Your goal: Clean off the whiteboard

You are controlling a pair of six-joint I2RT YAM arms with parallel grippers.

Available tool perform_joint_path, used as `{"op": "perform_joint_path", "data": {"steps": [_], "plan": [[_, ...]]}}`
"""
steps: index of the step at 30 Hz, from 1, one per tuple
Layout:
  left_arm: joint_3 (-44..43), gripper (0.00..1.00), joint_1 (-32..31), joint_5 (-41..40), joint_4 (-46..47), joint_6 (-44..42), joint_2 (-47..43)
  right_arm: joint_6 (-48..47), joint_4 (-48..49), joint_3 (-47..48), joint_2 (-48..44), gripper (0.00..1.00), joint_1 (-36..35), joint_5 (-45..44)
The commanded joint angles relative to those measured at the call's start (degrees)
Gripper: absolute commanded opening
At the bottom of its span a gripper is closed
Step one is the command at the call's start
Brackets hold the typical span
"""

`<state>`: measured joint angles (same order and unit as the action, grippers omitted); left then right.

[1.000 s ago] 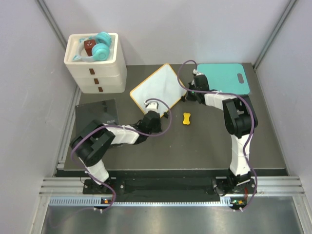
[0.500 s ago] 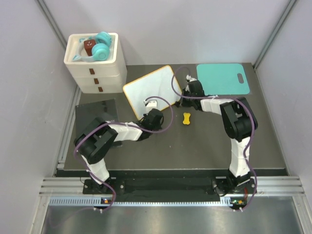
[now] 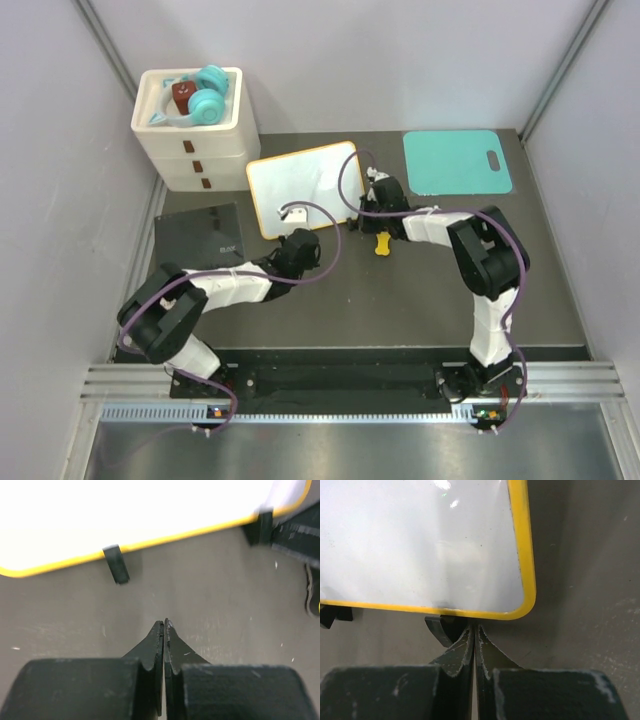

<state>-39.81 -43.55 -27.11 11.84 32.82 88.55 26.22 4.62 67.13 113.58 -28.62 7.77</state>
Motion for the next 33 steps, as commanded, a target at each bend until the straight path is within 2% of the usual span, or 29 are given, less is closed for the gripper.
{"op": "perform_joint_path", "data": {"steps": [1, 3, 8, 13, 20, 33], "plan": [[-2.2, 0.0, 0.13, -6.1, -2.69, -2.41, -2.42, 0.59, -0.49, 0.28, -2.22, 0.0, -2.14, 1.19], [-2.03, 0.0, 1.09, -8.48, -4.27, -1.36, -2.6, 0.59, -0.23, 0.28, -2.22, 0.0, -2.75, 0.93], [-1.32, 0.0, 6.01, -6.55, -5.86, 0.49, -2.07, 0.06, -1.19, 1.68, -1.61, 0.0, -3.37, 0.67], [1.75, 0.0, 9.97, -5.59, -5.86, 2.42, -5.14, -1.08, -2.16, 1.07, -2.83, 0.0, -3.37, -2.23], [1.93, 0.0, 17.79, 3.11, -0.6, 2.34, -1.37, -1.08, 1.43, -1.92, -5.03, 0.0, -3.37, -5.66], [-1.32, 0.0, 18.5, 14.1, 9.25, 1.9, 9.09, -0.38, 6.54, -1.04, -1.35, 0.0, -4.68, -1.88]]}}
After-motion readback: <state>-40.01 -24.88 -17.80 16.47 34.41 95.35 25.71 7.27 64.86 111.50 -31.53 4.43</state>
